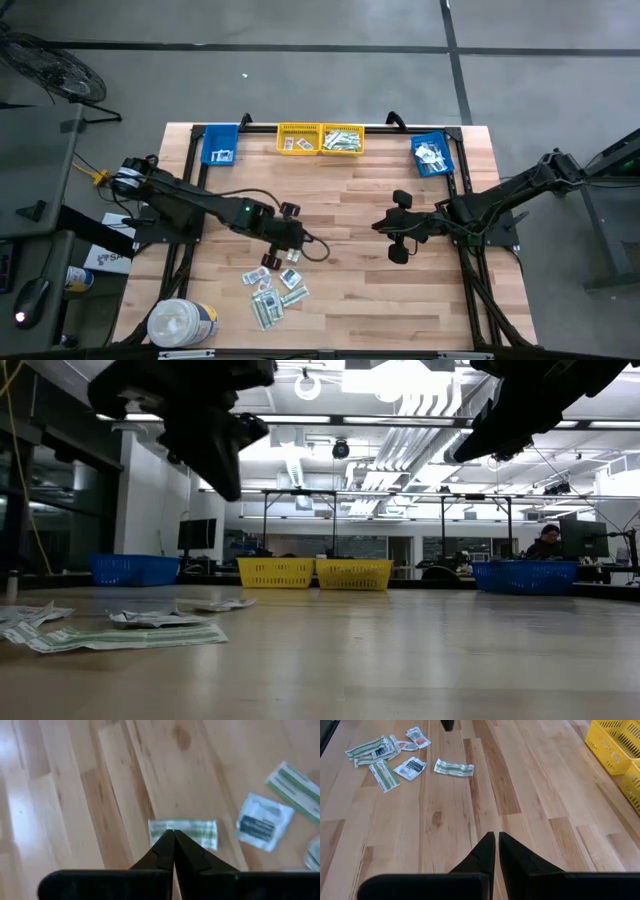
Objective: Pick & Place First Aid Supplies
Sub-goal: Put the green bandage pack into the right yellow bin
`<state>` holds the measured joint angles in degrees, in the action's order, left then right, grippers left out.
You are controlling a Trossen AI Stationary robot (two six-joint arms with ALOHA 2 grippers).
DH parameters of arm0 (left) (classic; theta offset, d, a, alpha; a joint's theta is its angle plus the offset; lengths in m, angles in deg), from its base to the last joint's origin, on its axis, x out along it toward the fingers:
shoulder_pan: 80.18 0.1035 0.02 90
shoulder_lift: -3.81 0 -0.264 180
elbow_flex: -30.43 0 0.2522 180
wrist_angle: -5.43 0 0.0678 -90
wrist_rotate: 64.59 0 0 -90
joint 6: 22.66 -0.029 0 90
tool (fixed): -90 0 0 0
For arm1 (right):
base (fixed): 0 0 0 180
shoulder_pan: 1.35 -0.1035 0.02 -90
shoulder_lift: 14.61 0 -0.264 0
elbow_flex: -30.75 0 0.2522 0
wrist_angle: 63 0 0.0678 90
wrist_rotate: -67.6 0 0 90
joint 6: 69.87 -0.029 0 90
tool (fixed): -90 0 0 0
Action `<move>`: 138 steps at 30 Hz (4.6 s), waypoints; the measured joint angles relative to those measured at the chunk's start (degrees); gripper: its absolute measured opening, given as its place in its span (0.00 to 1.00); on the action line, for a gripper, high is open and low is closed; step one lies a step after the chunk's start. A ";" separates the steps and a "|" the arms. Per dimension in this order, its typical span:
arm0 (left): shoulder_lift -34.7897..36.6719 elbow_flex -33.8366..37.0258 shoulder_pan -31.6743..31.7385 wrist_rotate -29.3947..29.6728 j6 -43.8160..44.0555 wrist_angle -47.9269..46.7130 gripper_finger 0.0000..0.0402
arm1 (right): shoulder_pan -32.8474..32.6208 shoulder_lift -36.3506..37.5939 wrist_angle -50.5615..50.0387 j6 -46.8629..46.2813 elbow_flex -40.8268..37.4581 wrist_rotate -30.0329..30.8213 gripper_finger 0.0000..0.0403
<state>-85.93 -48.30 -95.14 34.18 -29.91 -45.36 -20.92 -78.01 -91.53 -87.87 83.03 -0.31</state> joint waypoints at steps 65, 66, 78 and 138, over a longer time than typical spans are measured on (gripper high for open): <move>-16.86 -0.01 13.15 -17.70 -7.49 2.04 0.01 | 0.01 0.00 -1.30 -0.04 0.00 -0.13 0.04; -16.15 0.15 13.08 -17.41 -7.49 1.13 0.01 | 0.01 0.00 -1.31 -0.03 0.00 -0.13 0.04; -9.16 0.15 13.00 -12.38 -6.16 0.27 0.00 | 0.01 0.00 -1.36 -0.02 0.00 -0.02 0.04; -33.98 -39.85 48.01 -2.85 11.24 6.19 0.00 | 0.02 0.00 -2.47 0.24 -0.02 0.02 0.04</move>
<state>-119.91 -88.15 -47.13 31.33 -18.67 -39.17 -20.90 -78.01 -94.00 -87.63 83.01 -0.29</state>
